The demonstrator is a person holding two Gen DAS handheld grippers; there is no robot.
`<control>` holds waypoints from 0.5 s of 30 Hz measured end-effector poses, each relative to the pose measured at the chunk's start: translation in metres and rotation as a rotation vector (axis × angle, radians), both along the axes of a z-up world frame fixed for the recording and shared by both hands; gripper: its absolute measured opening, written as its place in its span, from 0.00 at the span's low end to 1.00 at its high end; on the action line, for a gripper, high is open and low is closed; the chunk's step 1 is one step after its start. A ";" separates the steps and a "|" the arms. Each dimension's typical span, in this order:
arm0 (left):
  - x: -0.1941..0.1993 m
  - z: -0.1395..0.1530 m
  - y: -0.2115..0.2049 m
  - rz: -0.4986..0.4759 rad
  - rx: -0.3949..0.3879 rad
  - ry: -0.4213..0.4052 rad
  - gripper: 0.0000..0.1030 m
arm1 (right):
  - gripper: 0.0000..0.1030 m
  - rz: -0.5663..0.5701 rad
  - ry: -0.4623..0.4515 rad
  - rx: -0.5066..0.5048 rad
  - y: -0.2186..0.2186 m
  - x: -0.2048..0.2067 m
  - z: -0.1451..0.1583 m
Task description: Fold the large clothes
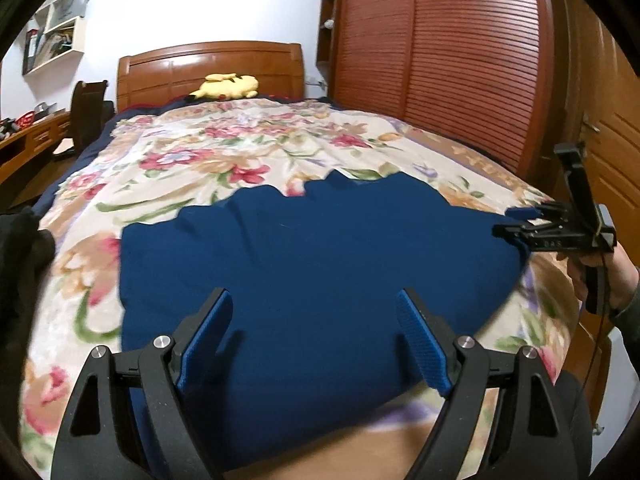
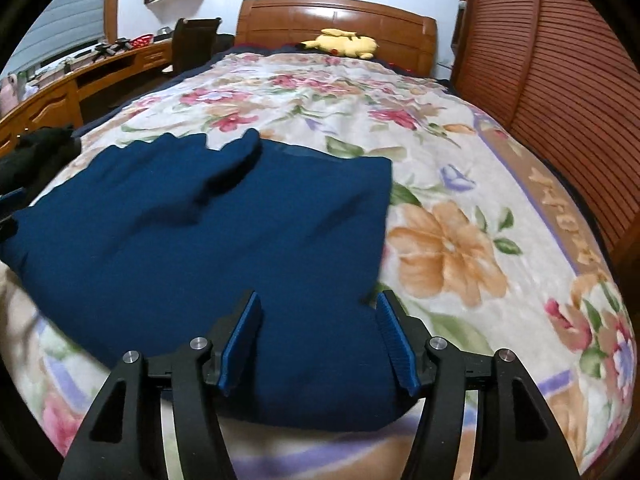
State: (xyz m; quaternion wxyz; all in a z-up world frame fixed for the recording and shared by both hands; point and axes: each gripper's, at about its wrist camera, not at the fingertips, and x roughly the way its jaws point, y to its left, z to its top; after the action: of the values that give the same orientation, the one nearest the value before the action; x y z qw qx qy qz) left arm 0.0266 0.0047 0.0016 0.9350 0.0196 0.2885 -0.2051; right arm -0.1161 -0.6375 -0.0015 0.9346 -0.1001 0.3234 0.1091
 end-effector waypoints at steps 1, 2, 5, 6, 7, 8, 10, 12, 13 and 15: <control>0.001 -0.002 -0.005 -0.008 0.010 0.006 0.82 | 0.64 -0.005 0.005 0.004 0.000 0.000 -0.002; 0.000 -0.004 -0.009 -0.013 0.016 0.008 0.82 | 0.65 -0.006 0.012 0.005 0.000 0.002 -0.004; 0.001 -0.009 -0.018 -0.030 0.030 0.021 0.82 | 0.69 -0.004 0.031 -0.001 0.001 0.006 -0.011; 0.001 -0.010 -0.020 -0.032 0.035 0.025 0.82 | 0.71 -0.007 0.033 0.001 0.001 0.007 -0.013; 0.002 -0.012 -0.023 -0.031 0.044 0.028 0.82 | 0.72 -0.010 0.039 0.007 0.000 0.009 -0.015; 0.002 -0.015 -0.026 -0.029 0.059 0.030 0.82 | 0.73 -0.013 0.046 0.018 -0.002 0.010 -0.016; 0.002 -0.018 -0.032 -0.027 0.085 0.028 0.82 | 0.79 -0.025 0.063 0.037 -0.006 0.013 -0.019; 0.002 -0.021 -0.034 -0.024 0.097 0.032 0.82 | 0.82 -0.032 0.080 0.063 -0.010 0.017 -0.024; 0.003 -0.023 -0.035 -0.025 0.103 0.039 0.82 | 0.82 -0.034 0.089 0.076 -0.011 0.018 -0.025; 0.004 -0.027 -0.038 -0.028 0.117 0.051 0.82 | 0.82 -0.039 0.105 0.102 -0.013 0.019 -0.027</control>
State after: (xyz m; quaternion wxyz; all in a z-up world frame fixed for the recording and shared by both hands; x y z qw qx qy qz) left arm 0.0304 -0.0330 -0.0251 0.9217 0.0730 0.3234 -0.2015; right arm -0.0969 -0.6507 -0.0284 0.9222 -0.0401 0.3679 0.1125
